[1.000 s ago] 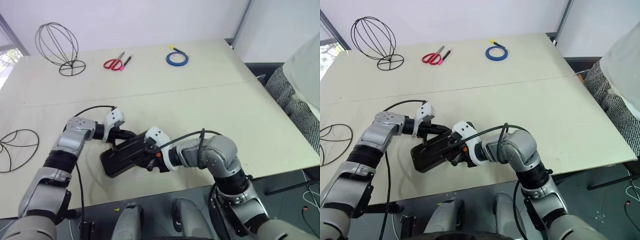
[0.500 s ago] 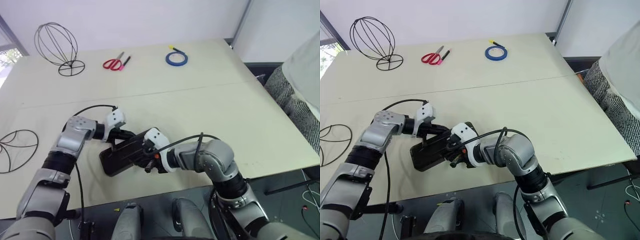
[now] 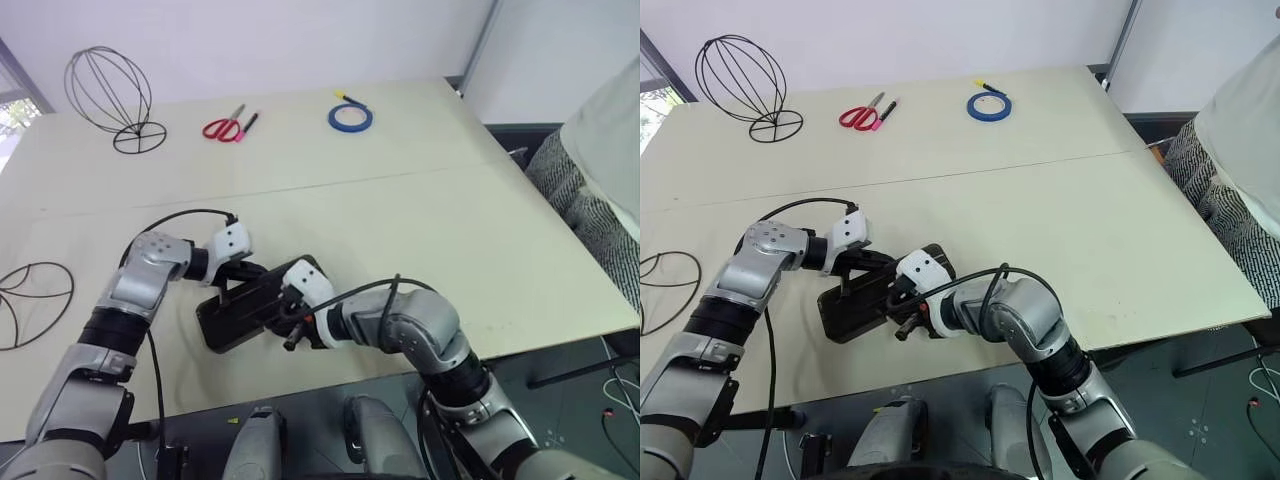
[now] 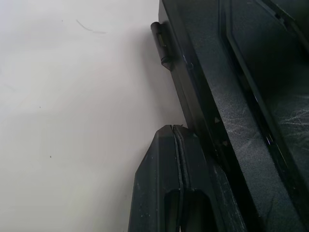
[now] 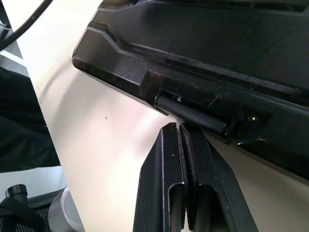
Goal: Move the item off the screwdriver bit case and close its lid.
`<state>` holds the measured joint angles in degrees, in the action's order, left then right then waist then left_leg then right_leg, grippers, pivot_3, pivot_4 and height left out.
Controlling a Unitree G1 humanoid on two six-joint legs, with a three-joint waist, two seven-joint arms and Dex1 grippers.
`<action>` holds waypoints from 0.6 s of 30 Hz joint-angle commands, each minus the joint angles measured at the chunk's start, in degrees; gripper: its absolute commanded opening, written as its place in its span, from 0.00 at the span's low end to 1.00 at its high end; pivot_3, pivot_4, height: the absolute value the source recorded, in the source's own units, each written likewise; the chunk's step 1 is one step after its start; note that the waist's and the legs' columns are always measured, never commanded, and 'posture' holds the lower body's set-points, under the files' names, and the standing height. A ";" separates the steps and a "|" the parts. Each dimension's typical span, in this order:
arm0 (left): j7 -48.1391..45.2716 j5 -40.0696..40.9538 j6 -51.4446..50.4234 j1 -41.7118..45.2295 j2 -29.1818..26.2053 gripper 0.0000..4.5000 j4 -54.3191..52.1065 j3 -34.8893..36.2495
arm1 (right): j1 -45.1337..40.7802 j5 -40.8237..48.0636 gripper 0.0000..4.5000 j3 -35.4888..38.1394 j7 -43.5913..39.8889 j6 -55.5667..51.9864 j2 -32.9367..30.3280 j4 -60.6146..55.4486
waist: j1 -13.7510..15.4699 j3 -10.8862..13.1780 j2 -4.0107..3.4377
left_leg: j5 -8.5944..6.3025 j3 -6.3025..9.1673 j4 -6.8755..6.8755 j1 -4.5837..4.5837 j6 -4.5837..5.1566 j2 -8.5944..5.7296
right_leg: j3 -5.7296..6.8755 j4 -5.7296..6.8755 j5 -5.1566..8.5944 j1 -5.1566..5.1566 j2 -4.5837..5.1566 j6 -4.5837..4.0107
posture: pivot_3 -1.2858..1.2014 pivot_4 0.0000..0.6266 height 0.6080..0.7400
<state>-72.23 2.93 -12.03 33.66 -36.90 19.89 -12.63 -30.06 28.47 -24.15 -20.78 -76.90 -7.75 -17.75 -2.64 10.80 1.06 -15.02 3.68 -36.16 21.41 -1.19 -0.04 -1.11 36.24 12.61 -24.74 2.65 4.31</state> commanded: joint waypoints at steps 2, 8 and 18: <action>-1.96 -1.19 -0.28 -3.69 2.43 0.00 0.53 -4.83 | -1.88 -3.48 0.02 2.19 2.52 5.96 0.68 -0.72 | 0.03 0.00 0.00 | 0.00 0.01 0.00 0.00 0.00 0.00 | 0.01 0.00 0.00 0.00 -0.01 0.00 | 0.52 0.24 1.00; 0.03 -3.12 4.41 0.84 5.13 0.00 6.49 -4.61 | -2.10 -4.14 0.02 2.62 2.88 6.85 1.26 -0.57 | 0.58 -0.06 0.00 | 0.00 0.05 -0.07 -0.02 0.00 0.00 | 0.06 0.00 0.00 0.10 0.01 0.00 | 0.52 0.24 1.00; 0.76 -6.13 12.18 9.30 11.25 0.00 18.78 -3.88 | -3.85 -5.51 0.02 1.47 2.42 7.86 2.78 0.95 | 1.51 -0.11 -0.04 | 0.01 0.08 -0.17 -0.04 0.00 -0.02 | 0.11 0.01 -0.01 0.18 0.00 0.01 | 0.52 0.24 1.00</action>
<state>-70.96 -1.56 -1.88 43.89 -27.40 36.73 -12.80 -30.34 24.91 -24.51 -19.60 -74.28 -6.10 -14.96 -1.13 10.69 1.02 -15.01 3.77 -36.32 21.37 -1.19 -0.06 -0.99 36.25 12.59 -24.56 2.65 4.33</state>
